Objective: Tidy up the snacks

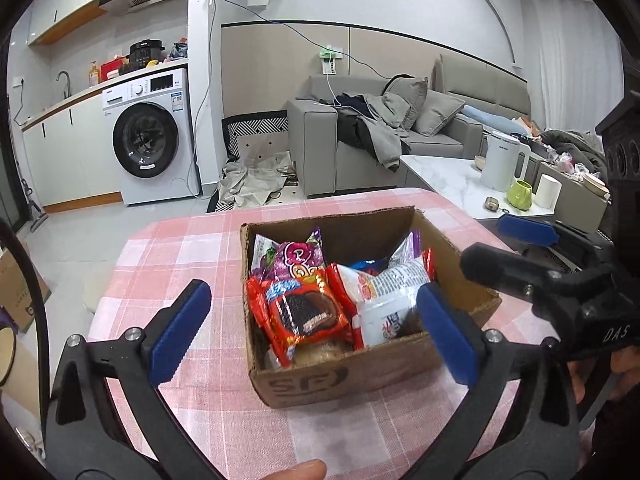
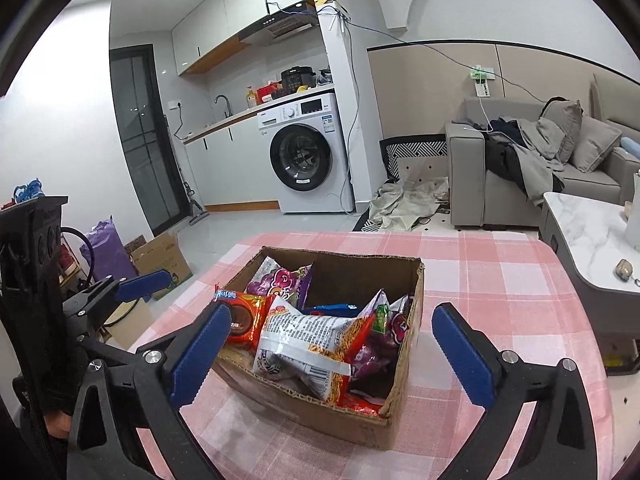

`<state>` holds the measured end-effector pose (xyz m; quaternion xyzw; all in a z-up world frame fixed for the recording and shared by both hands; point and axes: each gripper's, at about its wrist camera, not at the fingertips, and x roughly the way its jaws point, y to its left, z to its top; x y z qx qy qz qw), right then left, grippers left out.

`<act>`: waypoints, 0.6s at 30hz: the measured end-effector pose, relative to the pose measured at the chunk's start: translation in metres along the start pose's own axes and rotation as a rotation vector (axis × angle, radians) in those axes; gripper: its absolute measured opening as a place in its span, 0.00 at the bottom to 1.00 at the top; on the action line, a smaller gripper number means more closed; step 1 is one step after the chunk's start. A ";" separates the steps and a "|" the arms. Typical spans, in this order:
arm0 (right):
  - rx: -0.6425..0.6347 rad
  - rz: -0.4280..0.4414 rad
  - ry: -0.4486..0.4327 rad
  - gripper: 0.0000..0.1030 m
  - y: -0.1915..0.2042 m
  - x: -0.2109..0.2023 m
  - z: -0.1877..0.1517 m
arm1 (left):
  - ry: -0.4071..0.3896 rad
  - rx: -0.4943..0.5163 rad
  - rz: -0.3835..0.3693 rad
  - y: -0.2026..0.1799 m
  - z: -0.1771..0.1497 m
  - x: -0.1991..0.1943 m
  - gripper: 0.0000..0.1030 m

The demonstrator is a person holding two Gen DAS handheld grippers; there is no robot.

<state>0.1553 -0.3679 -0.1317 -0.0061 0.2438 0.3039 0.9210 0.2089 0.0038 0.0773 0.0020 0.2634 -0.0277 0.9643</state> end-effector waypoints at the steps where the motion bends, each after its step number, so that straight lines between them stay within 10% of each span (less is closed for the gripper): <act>1: -0.001 0.004 -0.004 1.00 0.000 -0.002 -0.002 | -0.005 -0.001 0.000 0.001 -0.003 -0.003 1.00; 18: -0.066 0.035 -0.064 1.00 0.006 -0.038 -0.048 | -0.047 -0.036 -0.022 0.014 -0.050 -0.046 0.99</act>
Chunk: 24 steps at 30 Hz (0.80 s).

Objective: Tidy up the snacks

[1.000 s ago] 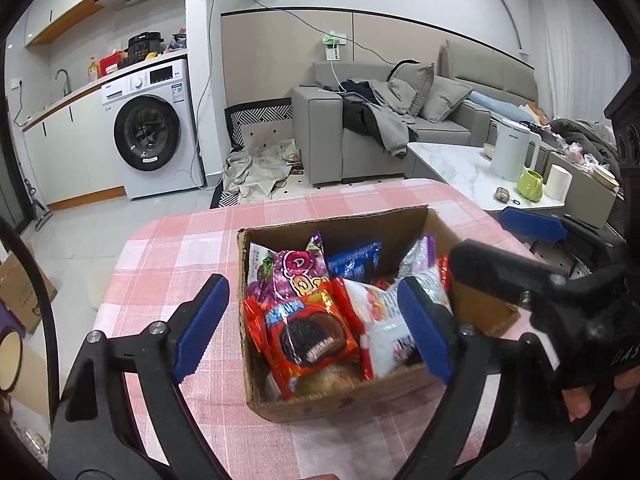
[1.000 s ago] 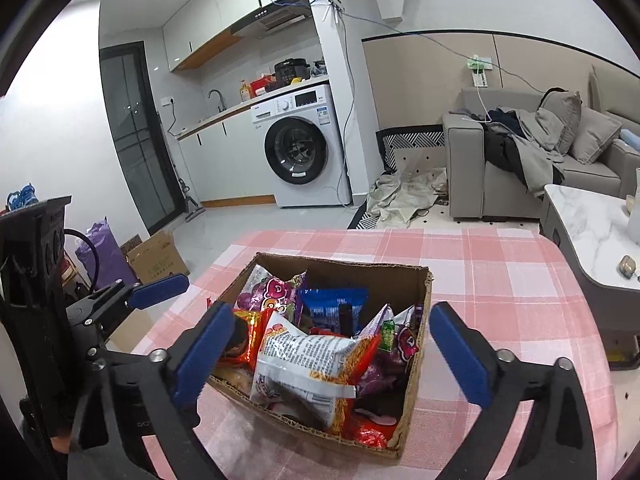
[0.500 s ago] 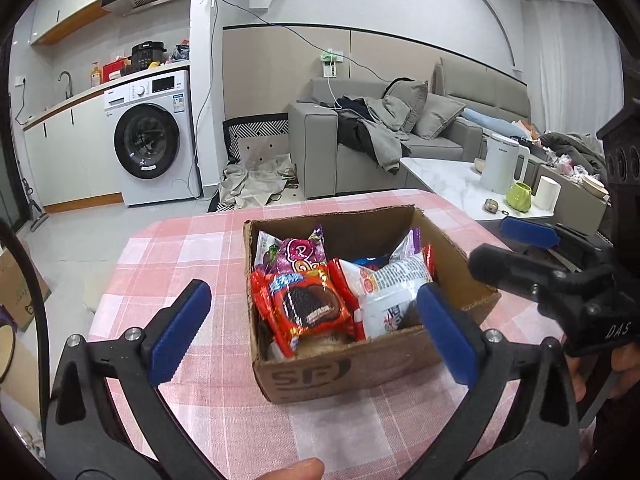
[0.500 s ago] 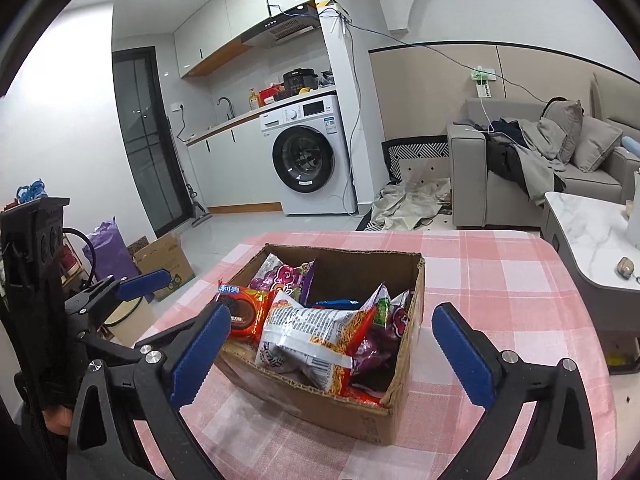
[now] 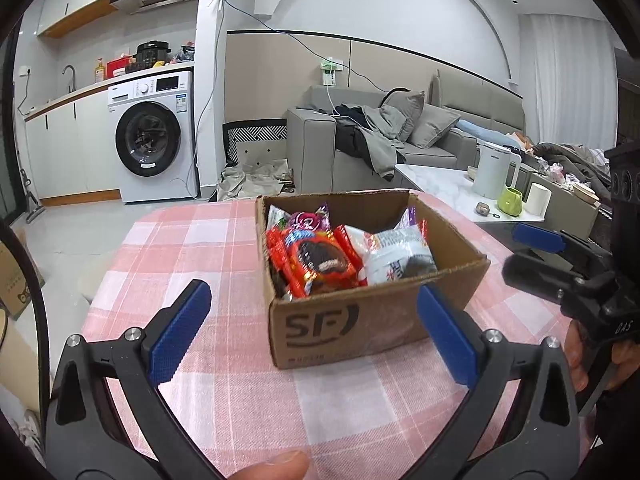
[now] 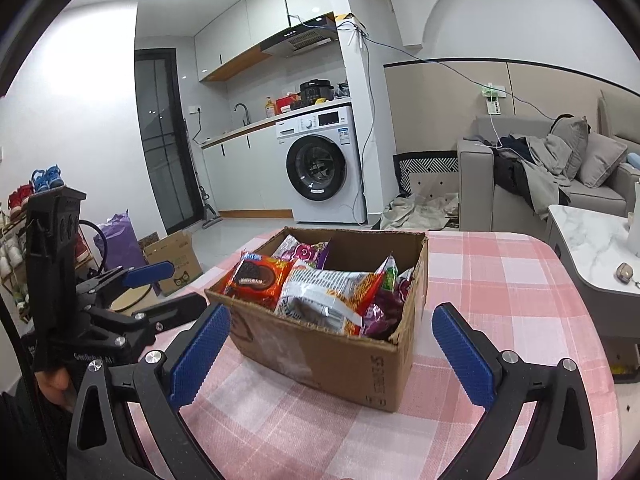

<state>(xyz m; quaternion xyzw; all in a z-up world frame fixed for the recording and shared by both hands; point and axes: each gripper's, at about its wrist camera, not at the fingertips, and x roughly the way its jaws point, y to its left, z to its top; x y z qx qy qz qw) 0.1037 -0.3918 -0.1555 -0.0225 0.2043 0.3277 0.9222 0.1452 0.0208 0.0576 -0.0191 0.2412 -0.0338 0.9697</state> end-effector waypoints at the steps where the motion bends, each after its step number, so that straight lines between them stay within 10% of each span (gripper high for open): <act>1: -0.003 0.000 -0.003 1.00 0.001 -0.002 -0.002 | -0.003 0.001 0.005 0.001 -0.003 -0.003 0.99; 24: 0.018 -0.031 -0.051 1.00 -0.001 -0.036 -0.048 | -0.033 0.028 0.036 0.002 -0.053 -0.033 1.00</act>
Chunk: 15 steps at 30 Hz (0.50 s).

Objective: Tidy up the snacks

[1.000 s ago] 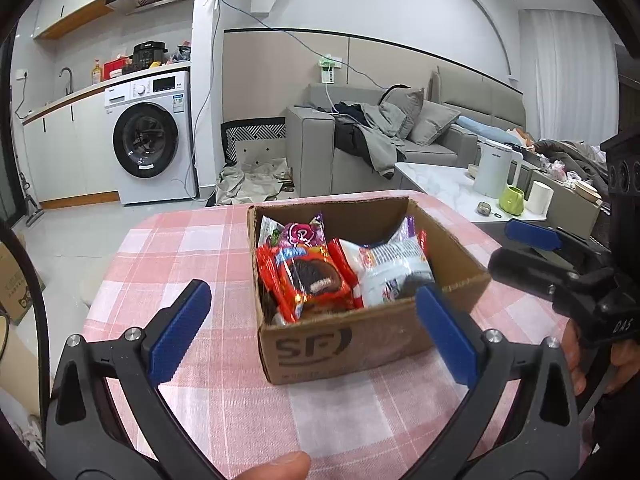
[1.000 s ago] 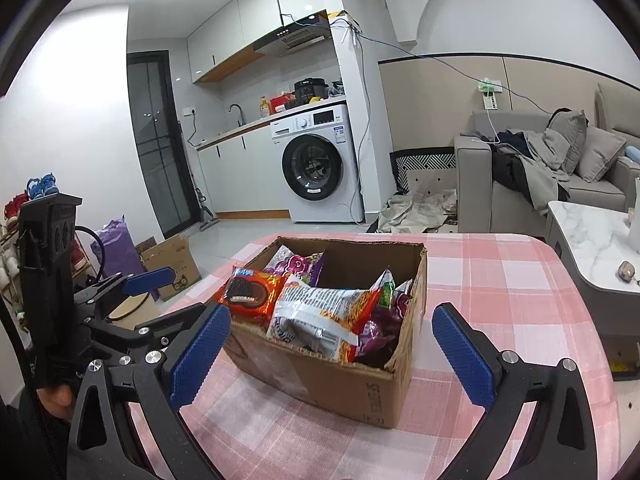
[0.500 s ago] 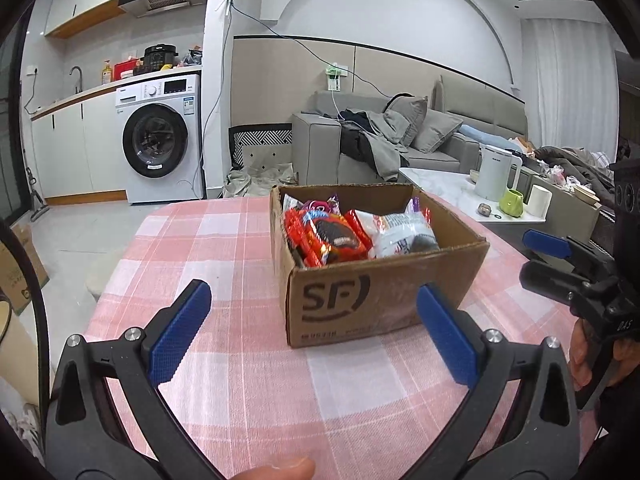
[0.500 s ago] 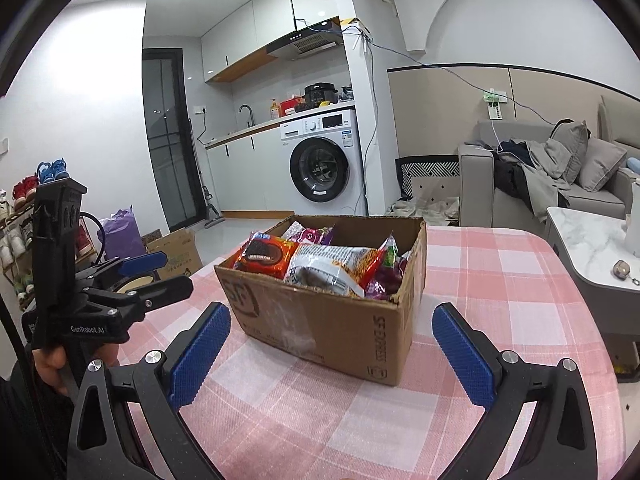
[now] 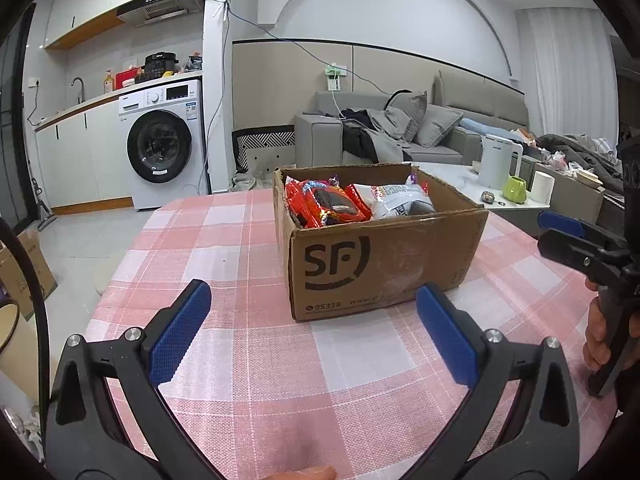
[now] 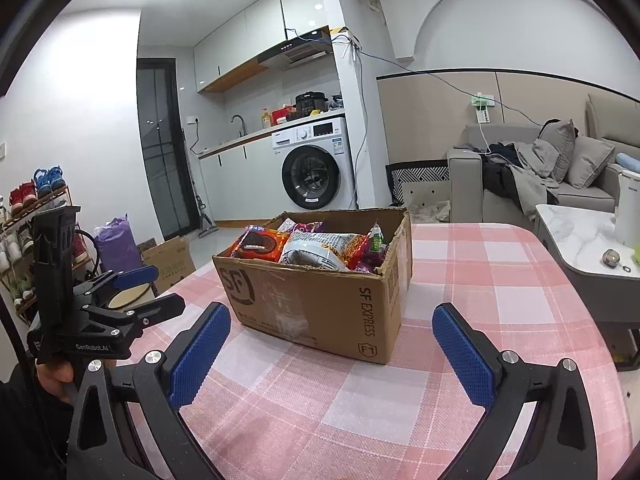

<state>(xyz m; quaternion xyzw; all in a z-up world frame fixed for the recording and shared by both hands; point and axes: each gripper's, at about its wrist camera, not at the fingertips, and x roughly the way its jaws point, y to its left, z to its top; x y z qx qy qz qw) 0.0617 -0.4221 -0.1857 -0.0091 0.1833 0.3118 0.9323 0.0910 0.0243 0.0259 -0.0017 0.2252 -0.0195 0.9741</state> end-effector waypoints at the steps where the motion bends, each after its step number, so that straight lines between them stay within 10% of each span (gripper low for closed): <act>1: 0.001 -0.002 -0.002 1.00 0.000 0.000 -0.002 | -0.003 -0.003 -0.003 0.000 -0.001 0.000 1.00; 15: -0.022 -0.013 -0.022 1.00 0.002 -0.003 -0.008 | -0.019 0.000 0.009 -0.001 -0.007 0.000 1.00</act>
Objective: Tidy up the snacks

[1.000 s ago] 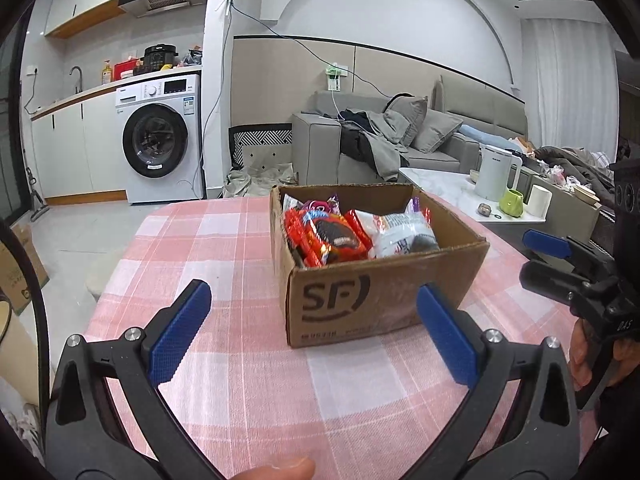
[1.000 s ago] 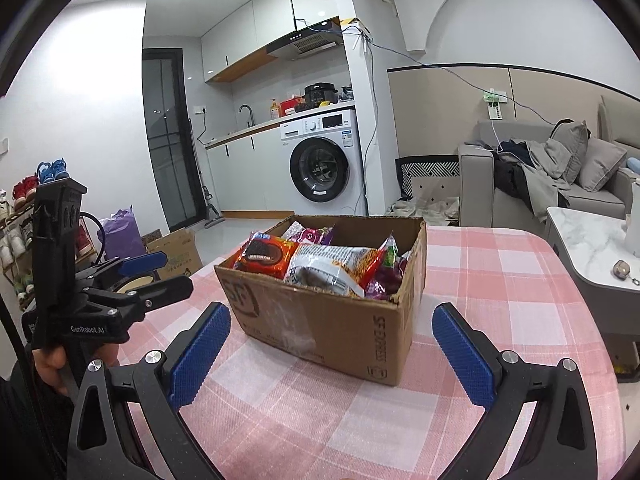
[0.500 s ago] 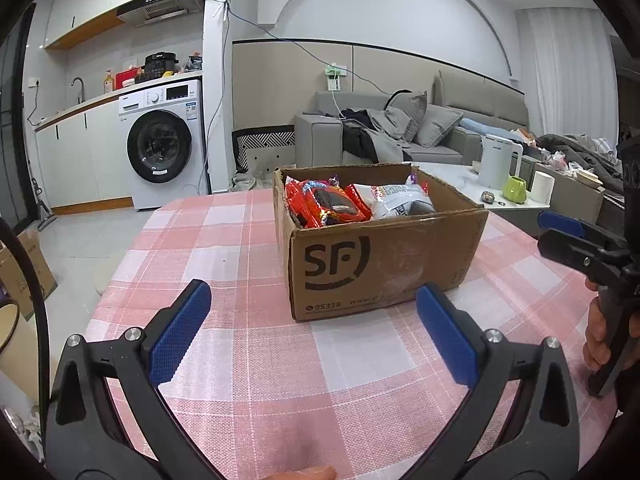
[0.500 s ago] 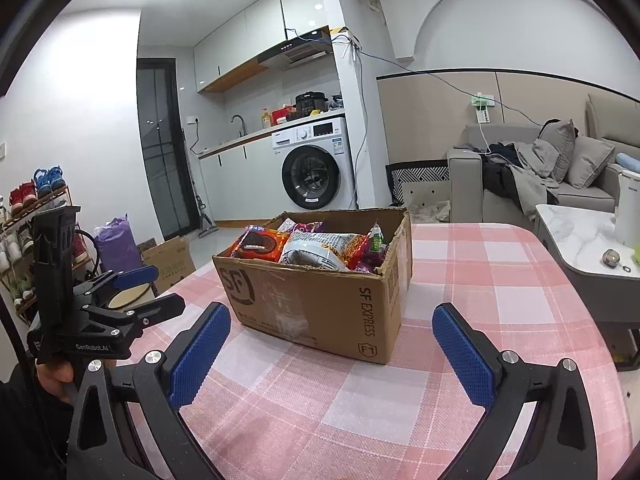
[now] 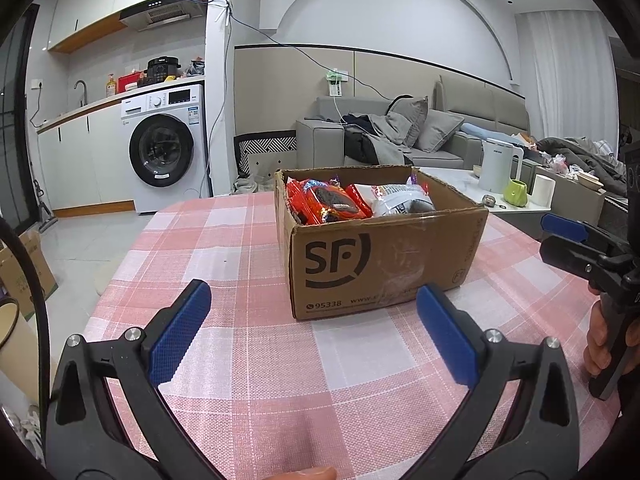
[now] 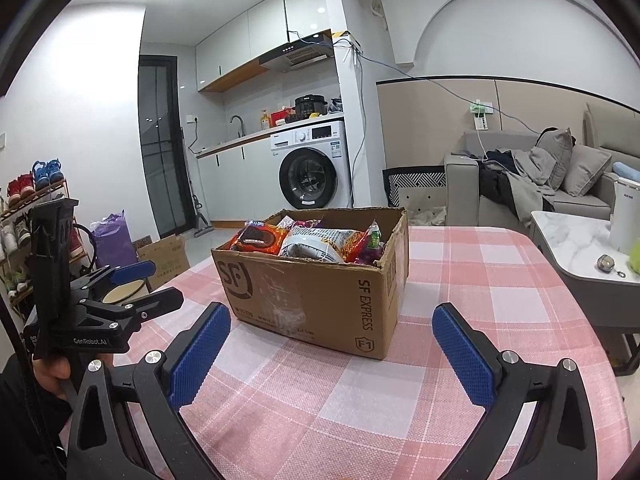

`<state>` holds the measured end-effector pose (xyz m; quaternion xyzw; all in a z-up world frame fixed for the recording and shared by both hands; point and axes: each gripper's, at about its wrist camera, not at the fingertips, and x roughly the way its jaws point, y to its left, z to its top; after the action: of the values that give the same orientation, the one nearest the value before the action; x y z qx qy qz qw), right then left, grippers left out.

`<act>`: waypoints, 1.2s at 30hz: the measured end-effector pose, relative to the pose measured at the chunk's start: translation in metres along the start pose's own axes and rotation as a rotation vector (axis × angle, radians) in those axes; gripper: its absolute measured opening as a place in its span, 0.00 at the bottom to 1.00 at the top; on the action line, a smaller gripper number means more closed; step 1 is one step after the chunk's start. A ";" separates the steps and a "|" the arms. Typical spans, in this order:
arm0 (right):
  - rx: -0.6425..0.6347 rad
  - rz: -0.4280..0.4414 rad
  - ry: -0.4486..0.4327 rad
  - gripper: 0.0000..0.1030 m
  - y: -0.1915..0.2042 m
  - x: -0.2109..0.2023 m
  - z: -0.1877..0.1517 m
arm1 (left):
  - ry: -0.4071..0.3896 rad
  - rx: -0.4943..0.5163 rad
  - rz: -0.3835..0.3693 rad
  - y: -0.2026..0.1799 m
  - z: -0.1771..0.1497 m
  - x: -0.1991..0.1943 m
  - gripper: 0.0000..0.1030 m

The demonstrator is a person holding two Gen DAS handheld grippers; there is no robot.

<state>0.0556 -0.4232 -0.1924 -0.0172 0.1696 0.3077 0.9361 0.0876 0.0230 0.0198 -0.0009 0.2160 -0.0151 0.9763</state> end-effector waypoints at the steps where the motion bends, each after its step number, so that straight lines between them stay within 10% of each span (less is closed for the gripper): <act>1: -0.001 0.000 -0.002 1.00 0.000 -0.001 0.000 | -0.002 -0.003 0.001 0.000 0.000 0.000 1.00; 36: -0.024 -0.004 0.004 1.00 0.005 0.000 -0.001 | -0.023 0.007 0.004 -0.002 -0.002 -0.004 1.00</act>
<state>0.0524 -0.4192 -0.1932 -0.0293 0.1680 0.3078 0.9360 0.0834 0.0216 0.0194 0.0029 0.2044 -0.0137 0.9788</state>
